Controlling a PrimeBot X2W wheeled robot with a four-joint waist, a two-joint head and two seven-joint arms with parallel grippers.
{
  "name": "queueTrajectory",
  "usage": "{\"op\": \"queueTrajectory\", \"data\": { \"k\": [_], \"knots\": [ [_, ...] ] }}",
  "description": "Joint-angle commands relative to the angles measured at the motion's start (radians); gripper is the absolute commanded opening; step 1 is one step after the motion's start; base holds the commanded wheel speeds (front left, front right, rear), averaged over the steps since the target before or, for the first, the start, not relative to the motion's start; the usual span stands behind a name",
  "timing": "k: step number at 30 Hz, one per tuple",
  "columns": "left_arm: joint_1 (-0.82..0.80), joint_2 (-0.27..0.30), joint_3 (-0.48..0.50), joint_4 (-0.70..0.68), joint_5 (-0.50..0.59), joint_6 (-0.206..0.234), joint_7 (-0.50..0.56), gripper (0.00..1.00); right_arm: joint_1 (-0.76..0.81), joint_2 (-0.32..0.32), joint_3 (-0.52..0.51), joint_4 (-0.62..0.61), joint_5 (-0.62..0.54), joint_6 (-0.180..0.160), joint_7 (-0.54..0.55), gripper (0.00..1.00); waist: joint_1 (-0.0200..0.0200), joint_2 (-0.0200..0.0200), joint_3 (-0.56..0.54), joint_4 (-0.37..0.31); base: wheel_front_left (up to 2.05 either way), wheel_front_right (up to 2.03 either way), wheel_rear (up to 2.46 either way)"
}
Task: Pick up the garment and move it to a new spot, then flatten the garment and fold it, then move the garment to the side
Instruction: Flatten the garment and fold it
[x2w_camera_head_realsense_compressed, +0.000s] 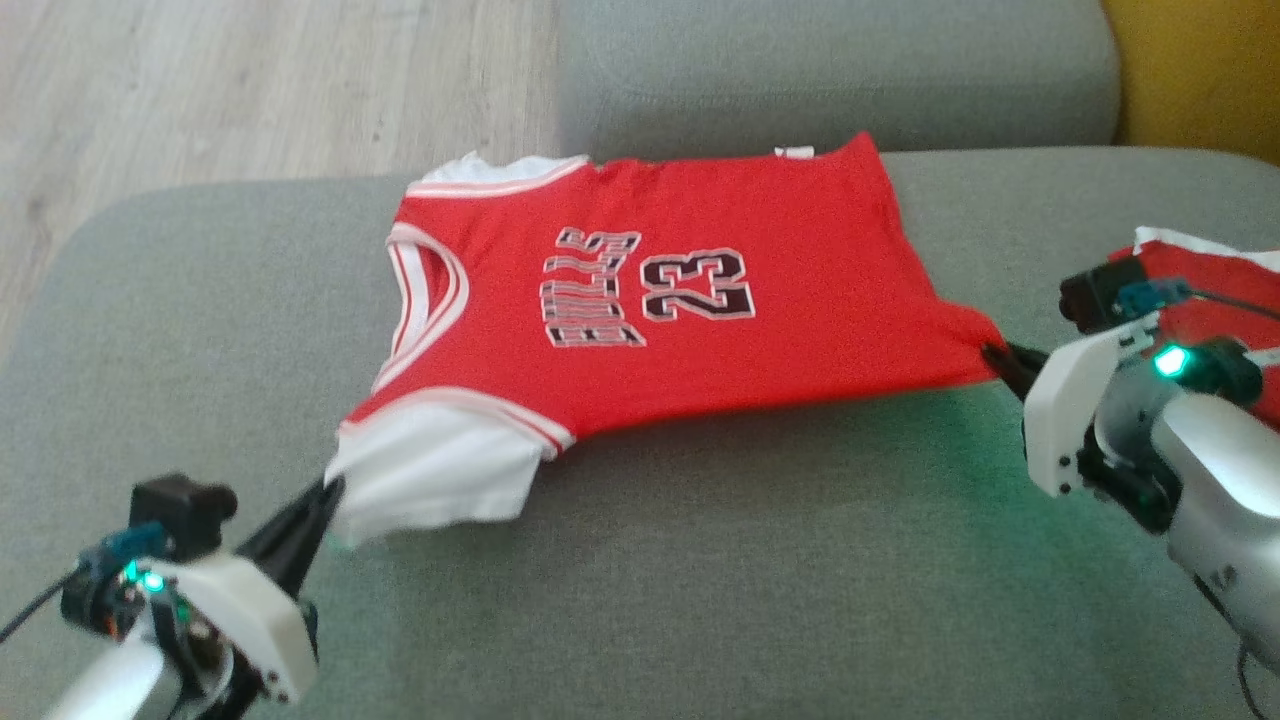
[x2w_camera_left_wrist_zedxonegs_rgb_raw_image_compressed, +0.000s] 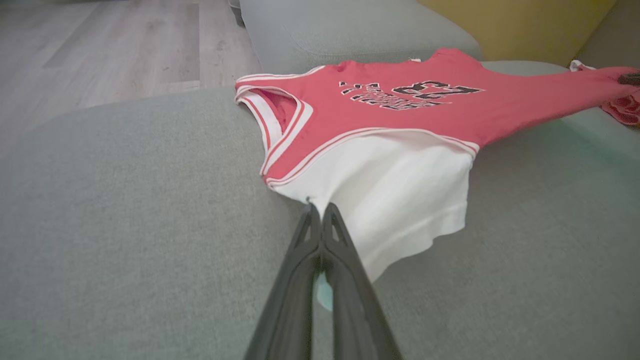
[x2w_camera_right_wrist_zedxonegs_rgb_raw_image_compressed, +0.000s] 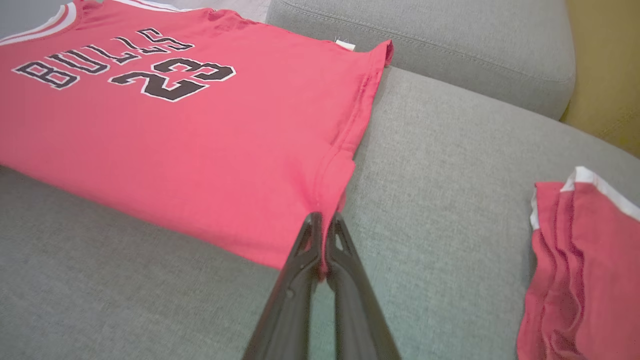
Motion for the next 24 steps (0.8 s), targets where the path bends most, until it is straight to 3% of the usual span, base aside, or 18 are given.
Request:
{"op": "queueTrajectory", "data": {
  "k": [1,7,15,24],
  "knots": [
    [-0.031,0.059,0.047,-0.036,-0.010,0.010,0.006,0.00,0.013,-0.032,0.004,-0.023,0.017,-0.001,0.003,0.00,0.0002,-0.0001,-0.017,-0.003,0.00,0.00,0.00],
    [0.085,0.129,0.058,-0.205,-0.063,0.067,0.087,0.00,0.077,-0.093,0.034,-0.103,0.141,-0.001,0.050,0.00,0.0002,-0.0001,-0.055,-0.009,0.00,0.00,0.00],
    [0.123,0.136,0.093,-0.275,-0.101,0.120,0.086,0.00,0.124,-0.121,0.043,-0.179,0.169,-0.001,0.066,0.00,0.0002,-0.0001,-0.051,-0.014,0.00,0.00,0.00],
    [0.015,0.122,0.082,-0.236,-0.078,0.103,0.119,0.00,0.076,-0.102,0.016,-0.200,0.130,-0.001,0.099,0.00,0.0002,-0.0001,0.027,-0.018,0.00,0.00,0.00]
  ]
}}
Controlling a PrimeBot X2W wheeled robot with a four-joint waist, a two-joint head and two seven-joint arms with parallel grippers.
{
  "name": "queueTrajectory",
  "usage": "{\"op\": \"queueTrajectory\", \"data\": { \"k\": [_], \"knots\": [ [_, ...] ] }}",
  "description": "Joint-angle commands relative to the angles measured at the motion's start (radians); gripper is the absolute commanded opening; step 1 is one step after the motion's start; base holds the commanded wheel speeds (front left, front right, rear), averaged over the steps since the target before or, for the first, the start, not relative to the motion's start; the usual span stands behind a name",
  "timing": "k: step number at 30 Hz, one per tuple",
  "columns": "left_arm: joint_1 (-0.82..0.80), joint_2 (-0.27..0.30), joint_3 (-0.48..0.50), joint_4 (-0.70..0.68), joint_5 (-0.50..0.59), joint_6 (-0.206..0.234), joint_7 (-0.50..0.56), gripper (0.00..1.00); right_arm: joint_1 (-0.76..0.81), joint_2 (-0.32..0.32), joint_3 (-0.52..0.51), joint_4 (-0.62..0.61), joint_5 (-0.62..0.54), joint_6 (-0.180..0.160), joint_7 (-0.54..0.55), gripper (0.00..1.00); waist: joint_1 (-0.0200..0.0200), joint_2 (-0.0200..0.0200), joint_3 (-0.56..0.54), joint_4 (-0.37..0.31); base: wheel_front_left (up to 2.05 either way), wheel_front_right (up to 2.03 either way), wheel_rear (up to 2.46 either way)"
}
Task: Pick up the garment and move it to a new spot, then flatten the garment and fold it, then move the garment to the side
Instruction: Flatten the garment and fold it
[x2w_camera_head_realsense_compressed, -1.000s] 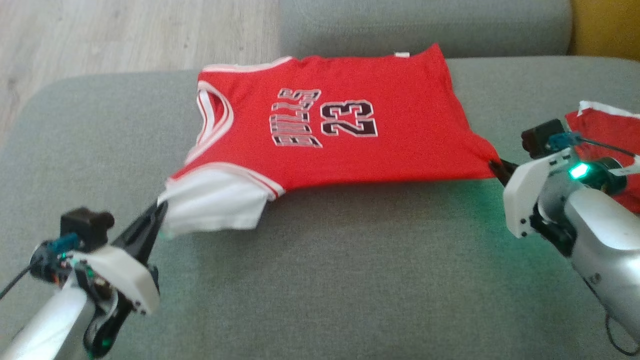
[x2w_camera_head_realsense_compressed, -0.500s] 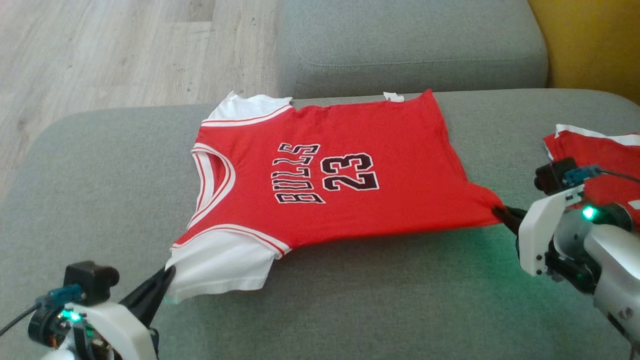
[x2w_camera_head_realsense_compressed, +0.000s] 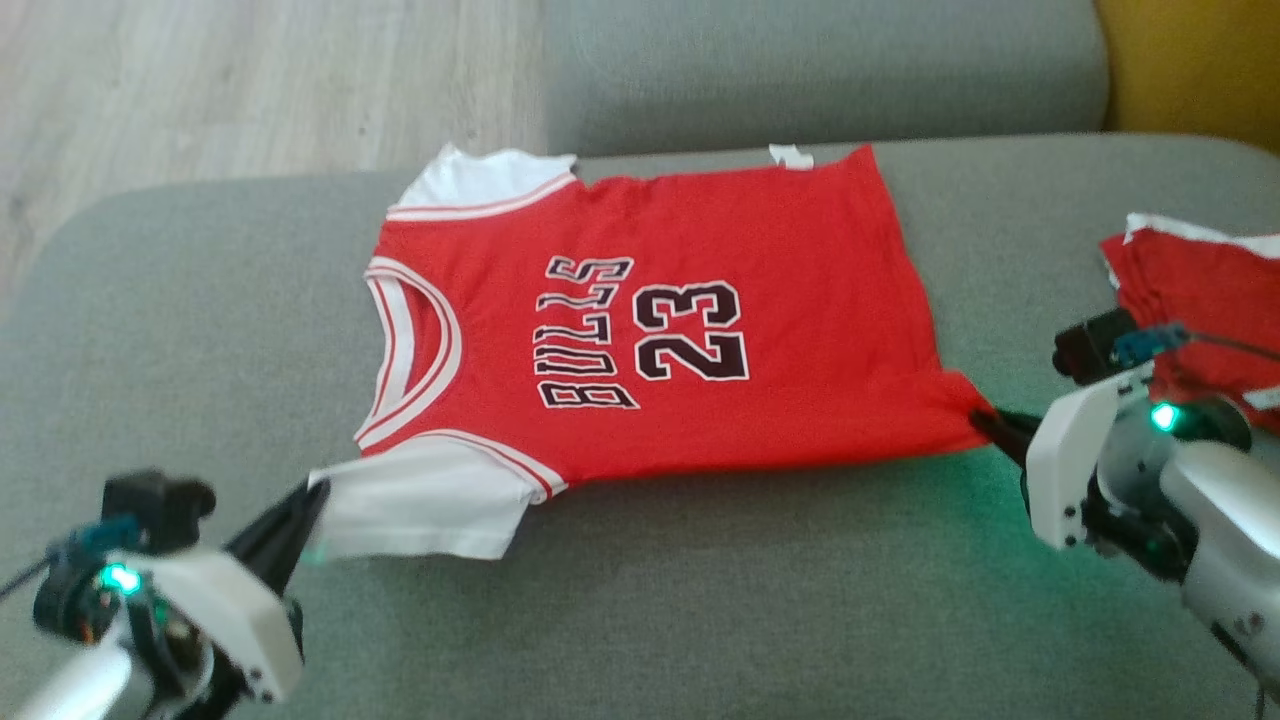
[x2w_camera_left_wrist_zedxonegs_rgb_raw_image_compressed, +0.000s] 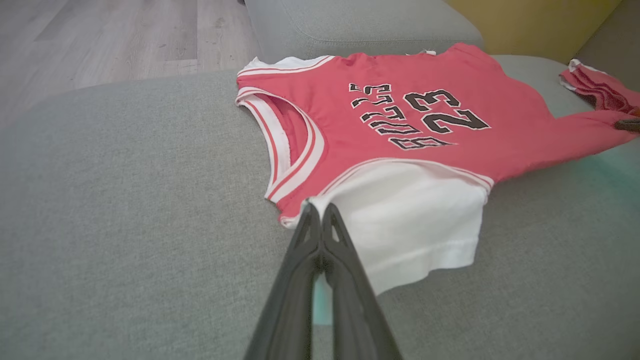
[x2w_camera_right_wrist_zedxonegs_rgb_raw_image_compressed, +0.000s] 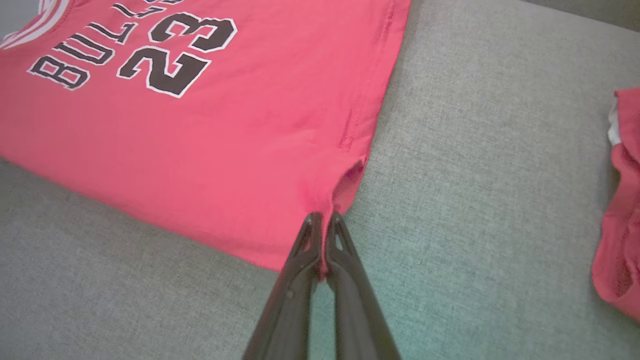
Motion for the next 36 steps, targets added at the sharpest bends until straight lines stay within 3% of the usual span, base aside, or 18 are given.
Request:
{"op": "queueTrajectory", "data": {
  "k": [1,15,36],
  "knots": [
    [-0.107,0.030,0.043,-0.005,0.015,-0.010,0.011,0.00,-0.047,-0.011,-0.020,-0.017,-0.015,-0.001,0.006,0.00,-0.0001,-0.0001,0.033,-0.001,0.00,0.00,0.00],
    [-0.426,-0.014,-0.037,0.215,0.068,-0.123,0.161,0.00,-0.205,0.051,-0.055,0.064,-0.076,-0.001,0.093,0.00,-0.0001,-0.0001,0.150,-0.005,0.00,0.00,0.00],
    [-0.738,-0.091,-0.154,0.518,0.104,-0.162,0.189,0.00,-0.352,0.144,-0.012,0.190,-0.090,-0.001,0.085,0.00,-0.0001,-0.0001,0.257,-0.031,0.00,0.00,0.00]
  ]
}}
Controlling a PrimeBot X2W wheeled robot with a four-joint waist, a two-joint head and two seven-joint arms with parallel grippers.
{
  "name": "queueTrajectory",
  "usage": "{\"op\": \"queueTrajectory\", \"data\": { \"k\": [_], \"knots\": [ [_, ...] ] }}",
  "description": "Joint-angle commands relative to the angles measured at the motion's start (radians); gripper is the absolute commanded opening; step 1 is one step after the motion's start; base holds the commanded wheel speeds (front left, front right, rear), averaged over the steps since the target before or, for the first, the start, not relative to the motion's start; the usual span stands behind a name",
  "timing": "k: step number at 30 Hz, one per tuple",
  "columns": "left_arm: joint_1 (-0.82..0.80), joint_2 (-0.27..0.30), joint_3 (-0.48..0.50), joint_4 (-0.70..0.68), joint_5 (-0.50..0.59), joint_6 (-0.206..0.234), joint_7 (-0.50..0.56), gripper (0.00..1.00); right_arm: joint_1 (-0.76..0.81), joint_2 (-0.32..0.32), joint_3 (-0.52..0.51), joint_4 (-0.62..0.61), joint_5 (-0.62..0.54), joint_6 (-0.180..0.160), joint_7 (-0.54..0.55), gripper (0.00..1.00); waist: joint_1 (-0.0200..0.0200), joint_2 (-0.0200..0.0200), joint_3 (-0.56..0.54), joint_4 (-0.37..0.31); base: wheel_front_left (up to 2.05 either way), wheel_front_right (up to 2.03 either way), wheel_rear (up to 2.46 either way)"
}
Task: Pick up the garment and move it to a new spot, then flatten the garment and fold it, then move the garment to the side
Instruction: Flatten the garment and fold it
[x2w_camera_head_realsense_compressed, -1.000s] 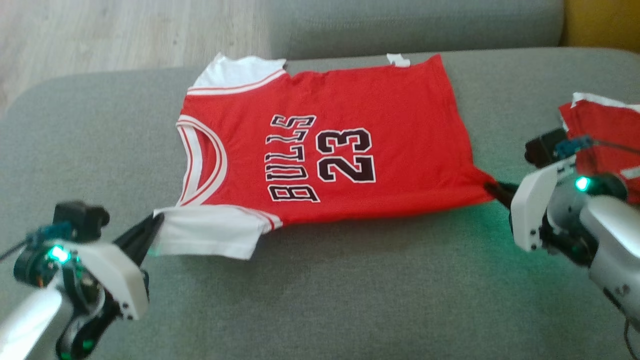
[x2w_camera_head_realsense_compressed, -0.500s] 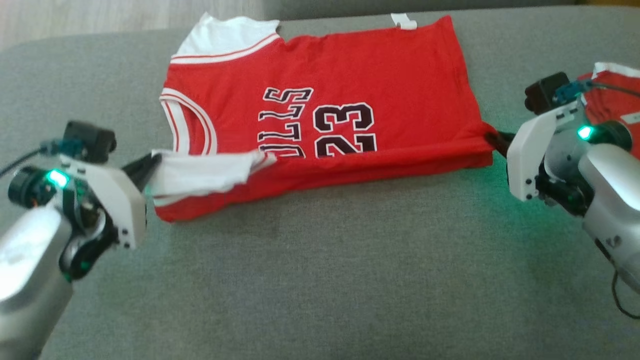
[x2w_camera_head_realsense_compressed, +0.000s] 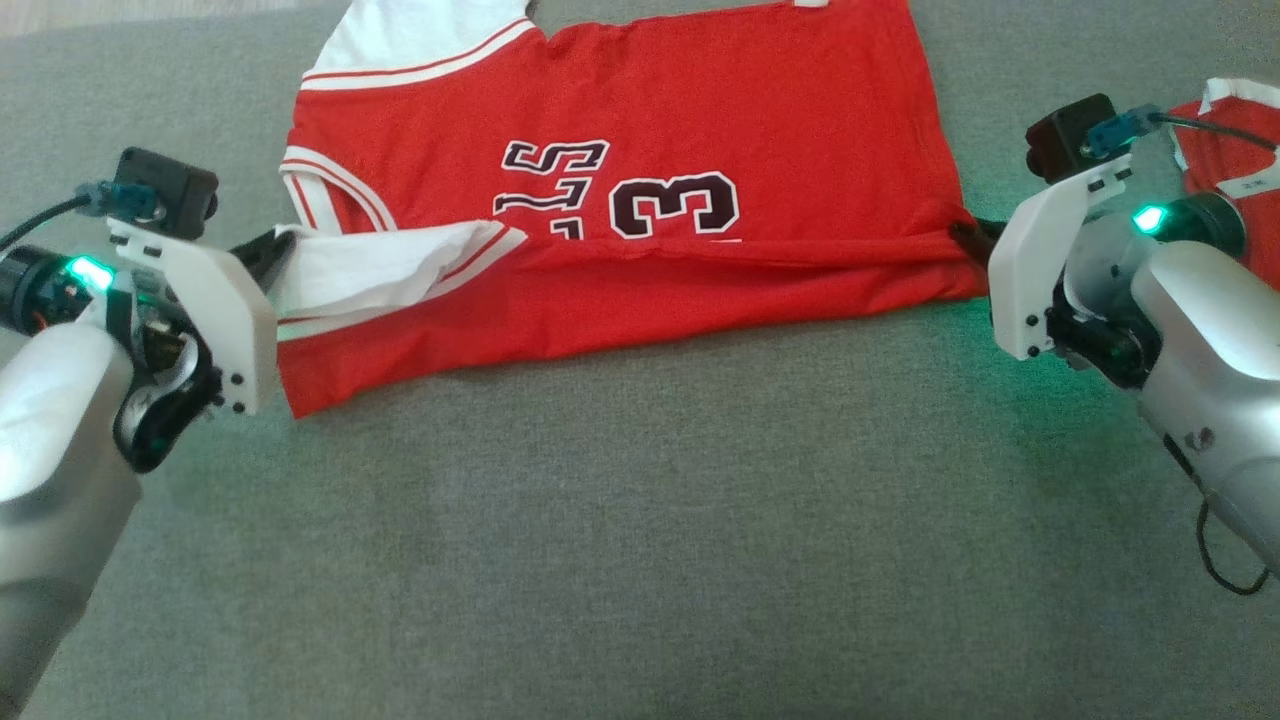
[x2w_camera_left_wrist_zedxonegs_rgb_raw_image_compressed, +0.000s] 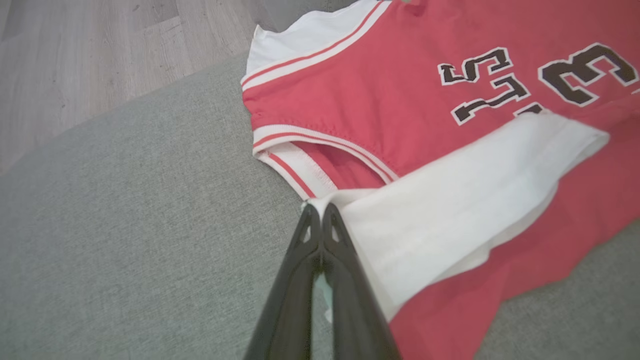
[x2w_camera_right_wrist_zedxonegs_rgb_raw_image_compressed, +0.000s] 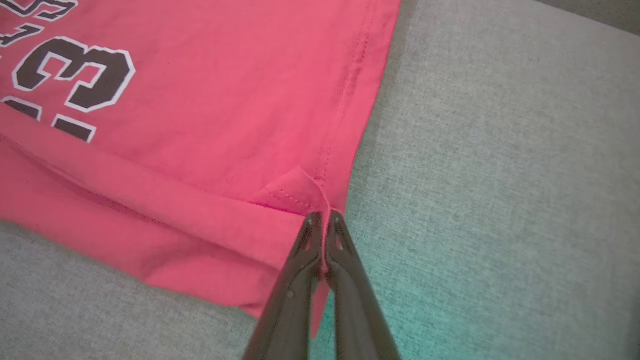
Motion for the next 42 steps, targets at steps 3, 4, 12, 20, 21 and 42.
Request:
{"op": "queueTrajectory", "data": {
  "k": [3,4,12,20,21,42],
  "knots": [
    [-0.090,0.024,0.014,0.031,0.010,0.002,-0.020,0.00,-0.032,0.010,0.008,0.003,0.007,-0.001,-0.027,0.00,-0.0001,0.0000,0.009,-0.002,0.00,0.00,0.00],
    [-0.097,0.019,0.007,0.042,0.008,0.002,-0.022,0.00,-0.039,0.012,0.009,0.010,0.003,-0.001,-0.043,0.16,-0.0001,0.0000,0.012,-0.003,0.00,0.00,0.00],
    [-0.148,-0.037,0.011,0.156,0.016,0.025,-0.120,1.00,-0.060,0.051,0.002,0.078,-0.013,-0.001,-0.201,1.00,-0.0001,0.0000,0.006,0.002,0.00,0.00,0.00],
    [-0.154,-0.113,0.106,0.191,0.019,0.094,-0.503,1.00,-0.052,0.091,-0.063,0.160,-0.042,-0.001,-0.495,1.00,-0.0001,0.0000,-0.050,0.004,0.00,0.00,0.00],
    [-0.144,-0.122,0.119,0.187,0.015,0.100,-0.554,1.00,-0.047,0.100,-0.078,0.168,-0.045,-0.001,-0.544,1.00,-0.0001,0.0000,-0.061,0.003,0.00,0.00,0.00],
    [0.403,-0.316,0.463,-0.272,0.205,0.222,-0.694,1.00,0.538,0.374,-0.888,-0.389,-0.594,-0.001,-0.648,1.00,-0.0001,0.0000,-0.207,0.026,0.00,0.00,0.00]
  ]
}}
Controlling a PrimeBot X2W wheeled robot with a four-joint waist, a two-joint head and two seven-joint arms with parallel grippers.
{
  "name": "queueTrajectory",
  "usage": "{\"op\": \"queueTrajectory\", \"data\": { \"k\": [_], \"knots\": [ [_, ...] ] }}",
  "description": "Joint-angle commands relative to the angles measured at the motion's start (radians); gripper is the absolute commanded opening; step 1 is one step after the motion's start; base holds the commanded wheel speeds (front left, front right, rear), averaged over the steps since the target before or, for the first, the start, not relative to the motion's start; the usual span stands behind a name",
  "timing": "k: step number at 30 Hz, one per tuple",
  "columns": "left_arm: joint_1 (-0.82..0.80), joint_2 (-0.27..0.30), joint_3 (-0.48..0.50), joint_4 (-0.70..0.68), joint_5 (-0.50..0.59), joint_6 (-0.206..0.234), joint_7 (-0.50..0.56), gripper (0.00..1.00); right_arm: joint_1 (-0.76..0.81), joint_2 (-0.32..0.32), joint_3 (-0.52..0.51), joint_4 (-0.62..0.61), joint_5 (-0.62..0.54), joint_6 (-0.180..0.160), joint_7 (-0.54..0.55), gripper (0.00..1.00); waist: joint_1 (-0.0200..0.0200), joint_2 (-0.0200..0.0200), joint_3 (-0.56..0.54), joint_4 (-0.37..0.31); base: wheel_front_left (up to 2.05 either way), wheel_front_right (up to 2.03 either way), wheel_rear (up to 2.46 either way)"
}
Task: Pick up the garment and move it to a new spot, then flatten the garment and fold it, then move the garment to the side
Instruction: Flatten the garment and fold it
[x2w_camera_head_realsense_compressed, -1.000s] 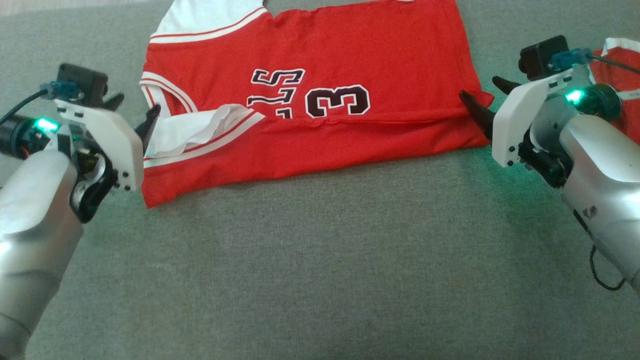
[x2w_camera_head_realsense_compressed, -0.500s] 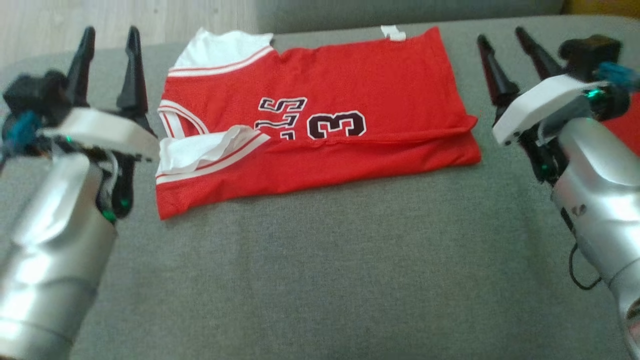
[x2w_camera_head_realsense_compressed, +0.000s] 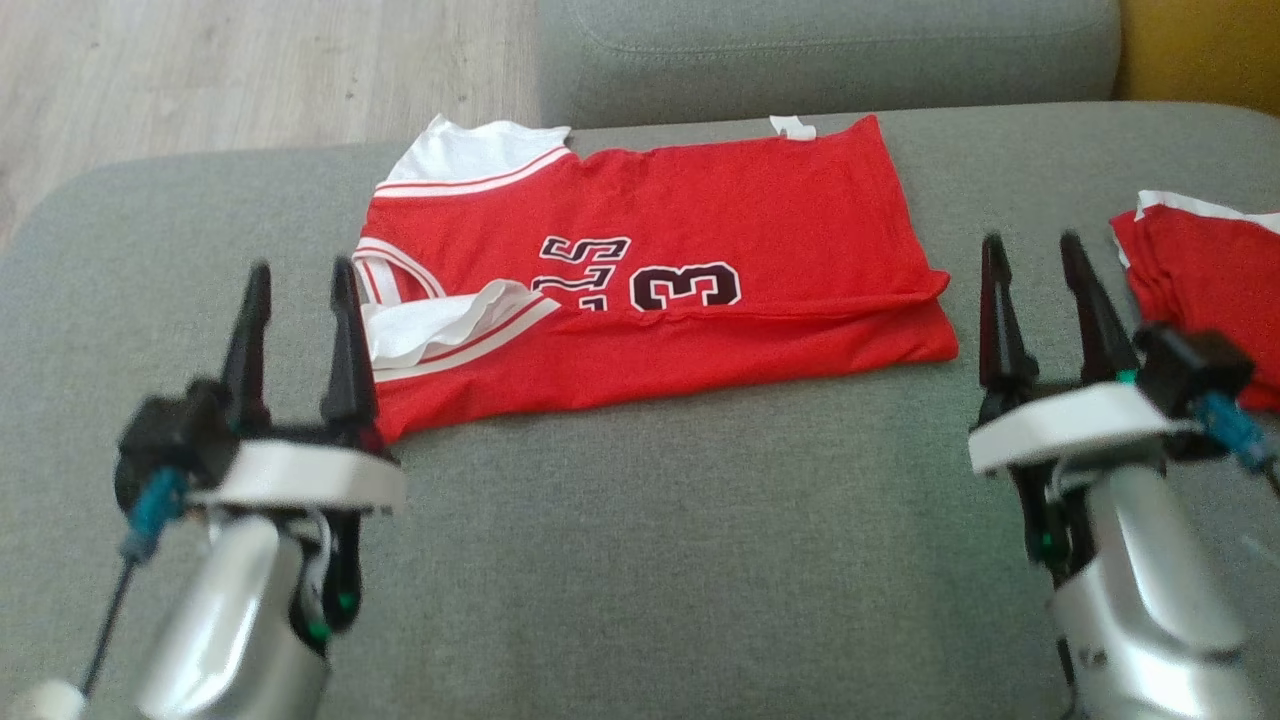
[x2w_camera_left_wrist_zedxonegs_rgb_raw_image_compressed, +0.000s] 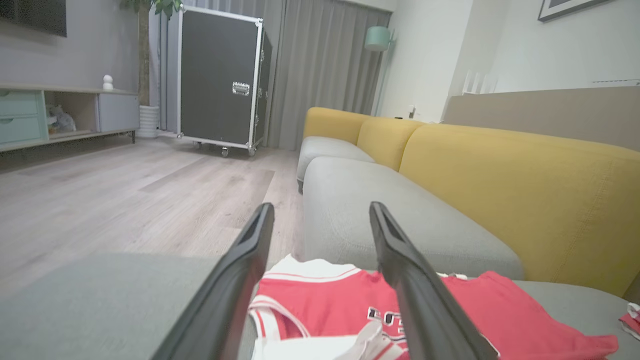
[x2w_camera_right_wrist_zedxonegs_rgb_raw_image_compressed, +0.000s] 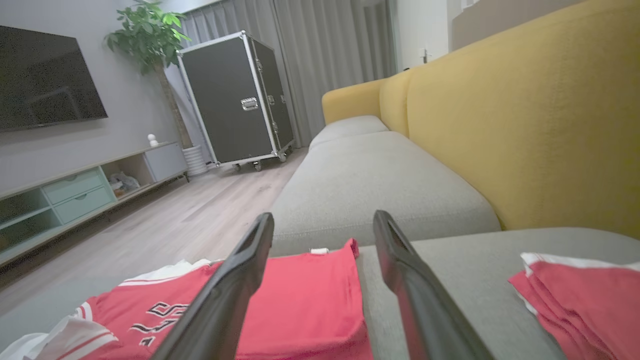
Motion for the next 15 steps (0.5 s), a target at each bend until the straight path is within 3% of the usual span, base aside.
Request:
{"op": "queueTrajectory", "data": {
  "k": [1,7,15],
  "knots": [
    [-0.022,0.010,0.049,-0.030,0.012,0.003,-0.005,1.00,-0.008,0.008,0.010,-0.045,-0.014,-0.001,-0.011,1.00,0.0001,-0.0001,-0.004,0.001,0.00,0.00,0.00],
    [0.075,-0.045,0.100,-0.006,0.051,-0.004,-0.005,1.00,0.092,0.024,-0.023,-0.094,-0.025,-0.001,-0.011,1.00,0.0001,-0.0001,0.004,-0.003,0.00,0.00,0.00],
    [0.034,-0.054,0.127,0.125,0.074,-0.020,0.025,1.00,0.066,0.025,0.015,-0.149,-0.014,-0.001,-0.011,1.00,0.0001,-0.0001,0.066,-0.031,0.00,0.00,0.00]
  ]
}}
